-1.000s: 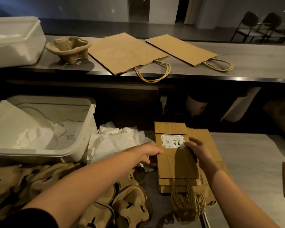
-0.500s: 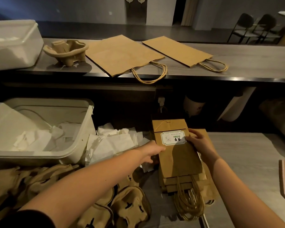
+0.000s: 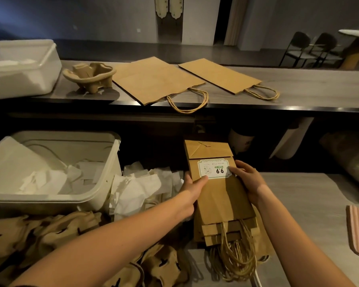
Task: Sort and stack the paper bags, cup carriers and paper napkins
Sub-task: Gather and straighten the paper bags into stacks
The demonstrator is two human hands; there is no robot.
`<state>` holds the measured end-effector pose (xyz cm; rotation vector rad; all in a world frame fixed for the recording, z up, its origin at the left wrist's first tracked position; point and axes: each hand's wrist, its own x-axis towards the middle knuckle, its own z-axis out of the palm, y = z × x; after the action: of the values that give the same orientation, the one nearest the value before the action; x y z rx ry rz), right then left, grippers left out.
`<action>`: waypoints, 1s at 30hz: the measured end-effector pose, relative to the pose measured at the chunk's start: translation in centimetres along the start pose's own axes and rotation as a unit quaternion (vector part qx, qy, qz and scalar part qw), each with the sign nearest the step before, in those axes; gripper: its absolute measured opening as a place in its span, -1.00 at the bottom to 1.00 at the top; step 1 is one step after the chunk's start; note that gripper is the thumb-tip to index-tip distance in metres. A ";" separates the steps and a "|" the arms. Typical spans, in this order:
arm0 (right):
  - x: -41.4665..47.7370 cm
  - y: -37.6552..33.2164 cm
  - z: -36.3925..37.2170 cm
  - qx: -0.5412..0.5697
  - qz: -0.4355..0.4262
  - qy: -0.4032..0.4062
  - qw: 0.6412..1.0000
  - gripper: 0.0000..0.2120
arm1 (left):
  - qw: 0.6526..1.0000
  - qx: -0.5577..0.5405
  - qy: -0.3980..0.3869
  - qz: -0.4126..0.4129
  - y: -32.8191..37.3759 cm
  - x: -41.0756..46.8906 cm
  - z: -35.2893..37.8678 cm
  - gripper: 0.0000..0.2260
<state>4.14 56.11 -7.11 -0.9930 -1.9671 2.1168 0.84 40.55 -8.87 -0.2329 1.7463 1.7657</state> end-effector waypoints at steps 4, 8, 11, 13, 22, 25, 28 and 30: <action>-1.5 -0.6 0.5 -0.011 -0.014 -0.030 0.999 -0.62 | 0.999 -0.030 0.001 0.024 -0.6 -1.1 -0.6 -0.32; -3.3 -1.3 1.0 -0.001 -0.079 -0.047 0.996 -0.68 | 0.996 -0.035 -0.004 0.088 -0.9 -2.5 -1.4 -0.38; -4.7 -1.5 1.3 0.006 -0.125 -0.056 0.991 -0.62 | 0.986 0.006 -0.021 0.164 -0.6 -3.6 -2.4 -0.48; -5.7 -1.3 1.4 0.017 -0.146 -0.062 0.987 -0.66 | 0.981 0.025 -0.026 0.189 -0.6 -4.3 -2.9 -0.49; -9.1 -0.7 2.5 0.105 -0.197 -0.080 0.972 -0.32 | 0.961 0.053 -0.064 0.263 -0.9 -7.4 -4.6 -0.74; -9.9 -1.1 2.6 0.135 -0.236 -0.075 0.959 -0.24 | 0.949 0.057 -0.074 0.300 0.0 -8.5 -4.9 -0.76; -10.6 -3.0 3.2 0.127 -0.264 -0.060 0.954 -0.51 | 0.940 0.031 -0.074 0.332 1.7 -9.2 -5.1 -0.77; -10.8 -4.8 3.9 0.117 -0.270 -0.048 0.955 -0.73 | 0.938 0.003 -0.074 0.339 3.4 -9.3 -5.3 -0.79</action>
<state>8.94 48.42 1.39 -0.2690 -1.7099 2.0307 4.65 32.94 -1.56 0.5640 1.8428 2.1676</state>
